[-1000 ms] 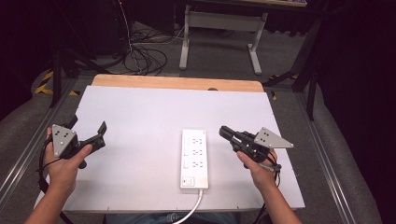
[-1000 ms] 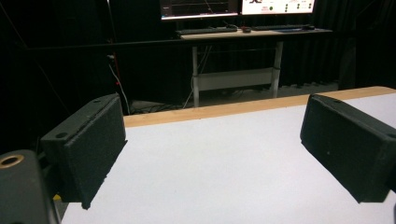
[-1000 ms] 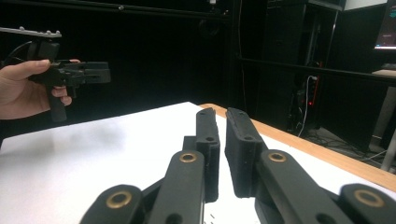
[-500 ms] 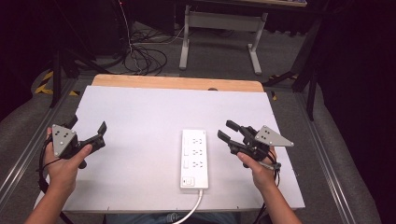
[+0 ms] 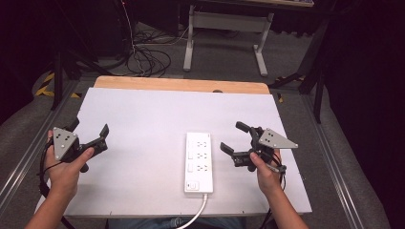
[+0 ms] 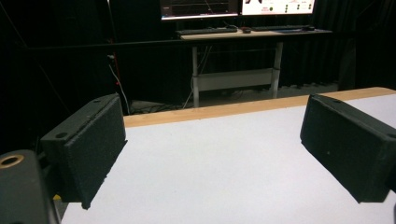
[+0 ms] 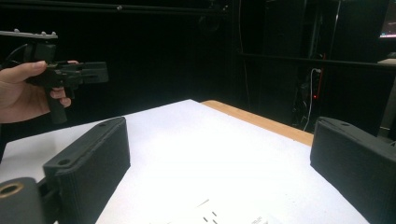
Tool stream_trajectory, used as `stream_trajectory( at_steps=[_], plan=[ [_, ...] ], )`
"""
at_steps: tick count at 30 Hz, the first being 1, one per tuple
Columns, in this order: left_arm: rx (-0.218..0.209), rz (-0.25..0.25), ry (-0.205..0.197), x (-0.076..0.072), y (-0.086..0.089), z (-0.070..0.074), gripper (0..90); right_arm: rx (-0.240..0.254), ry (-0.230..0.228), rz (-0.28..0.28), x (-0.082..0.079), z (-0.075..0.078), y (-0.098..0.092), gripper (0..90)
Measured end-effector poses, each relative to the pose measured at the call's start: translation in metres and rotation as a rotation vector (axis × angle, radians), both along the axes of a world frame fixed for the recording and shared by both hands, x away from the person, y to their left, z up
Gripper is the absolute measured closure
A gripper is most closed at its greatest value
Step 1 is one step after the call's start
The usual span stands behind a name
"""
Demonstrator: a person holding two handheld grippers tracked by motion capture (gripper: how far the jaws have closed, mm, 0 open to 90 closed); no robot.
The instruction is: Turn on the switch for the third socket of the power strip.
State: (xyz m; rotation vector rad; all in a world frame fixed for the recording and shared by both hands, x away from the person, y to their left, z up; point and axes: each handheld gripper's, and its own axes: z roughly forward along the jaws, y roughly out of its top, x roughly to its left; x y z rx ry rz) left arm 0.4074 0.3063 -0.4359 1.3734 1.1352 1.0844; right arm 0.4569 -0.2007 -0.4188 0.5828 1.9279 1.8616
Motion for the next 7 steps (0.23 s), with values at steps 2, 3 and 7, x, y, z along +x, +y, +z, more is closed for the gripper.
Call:
stream_trajectory(
  at_steps=[2, 3, 7],
  plan=[
    [0.0, 0.0, 0.0, 0.0002, 0.0001, 0.0, 7.3, 0.002, -0.004, -0.001, 0.0002, 0.0001, -0.0005, 4.6],
    [-0.001, 0.001, 0.0, 0.0002, 0.0, 0.0, 7.3, 0.002, 0.0, -0.003, 0.0001, -0.0001, -0.0006, 4.4],
    [0.001, 0.001, 0.0, 0.0008, 0.0001, 0.0, 7.3, -0.003, 0.002, -0.004, 0.0017, -0.0015, -0.0005, 3.6]
  ],
)
